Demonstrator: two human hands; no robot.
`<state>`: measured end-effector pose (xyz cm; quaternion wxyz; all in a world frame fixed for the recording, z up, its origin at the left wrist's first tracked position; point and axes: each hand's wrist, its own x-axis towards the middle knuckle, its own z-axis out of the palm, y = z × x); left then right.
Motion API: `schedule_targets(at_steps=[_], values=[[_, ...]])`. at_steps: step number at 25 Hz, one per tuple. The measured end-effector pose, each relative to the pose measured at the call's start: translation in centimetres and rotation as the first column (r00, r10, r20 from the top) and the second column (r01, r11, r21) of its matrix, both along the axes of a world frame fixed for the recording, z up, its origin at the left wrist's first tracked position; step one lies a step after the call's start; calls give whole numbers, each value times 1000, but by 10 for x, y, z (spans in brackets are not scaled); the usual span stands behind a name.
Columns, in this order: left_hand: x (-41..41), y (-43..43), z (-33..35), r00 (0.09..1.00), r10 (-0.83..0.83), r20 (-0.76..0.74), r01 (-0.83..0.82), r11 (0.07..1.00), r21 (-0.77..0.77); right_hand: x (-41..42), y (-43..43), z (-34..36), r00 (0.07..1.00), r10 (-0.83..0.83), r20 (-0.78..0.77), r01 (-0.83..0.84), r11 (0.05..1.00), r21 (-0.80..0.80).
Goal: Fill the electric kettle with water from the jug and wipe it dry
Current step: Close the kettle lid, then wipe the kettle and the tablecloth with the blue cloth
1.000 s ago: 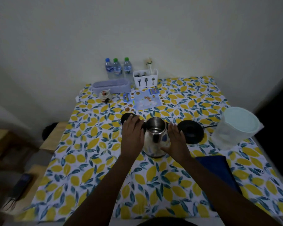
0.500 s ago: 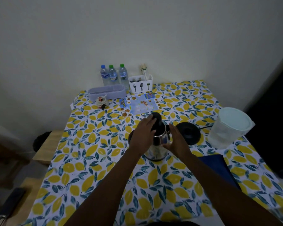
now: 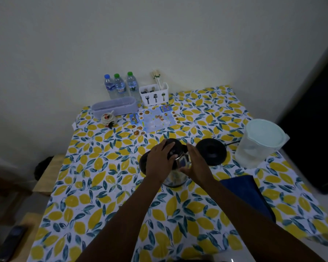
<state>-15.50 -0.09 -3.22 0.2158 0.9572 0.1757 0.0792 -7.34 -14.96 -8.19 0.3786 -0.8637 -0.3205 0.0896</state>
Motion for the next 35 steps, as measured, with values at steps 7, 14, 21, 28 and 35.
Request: schedule_targets(at_steps=[7,14,21,28,35], values=[[7,-12,6,988,-109,-113,129,975,181,0,-29,-8,980,70,185,-53,994,-98],[-8,-93,-48,938,-346,-26,341,905,256,-8,-130,-48,967,14,254,83,927,-365],[-9,-145,-109,826,-444,-347,464,886,-29,-20,-216,-103,978,-207,-13,145,726,-673],[-5,-163,-119,819,-446,-362,431,893,-127,-9,-222,-110,974,-200,110,224,745,-628],[0,-157,-108,887,-412,-208,403,911,-86,10,-220,-108,976,-185,115,217,860,-462]])
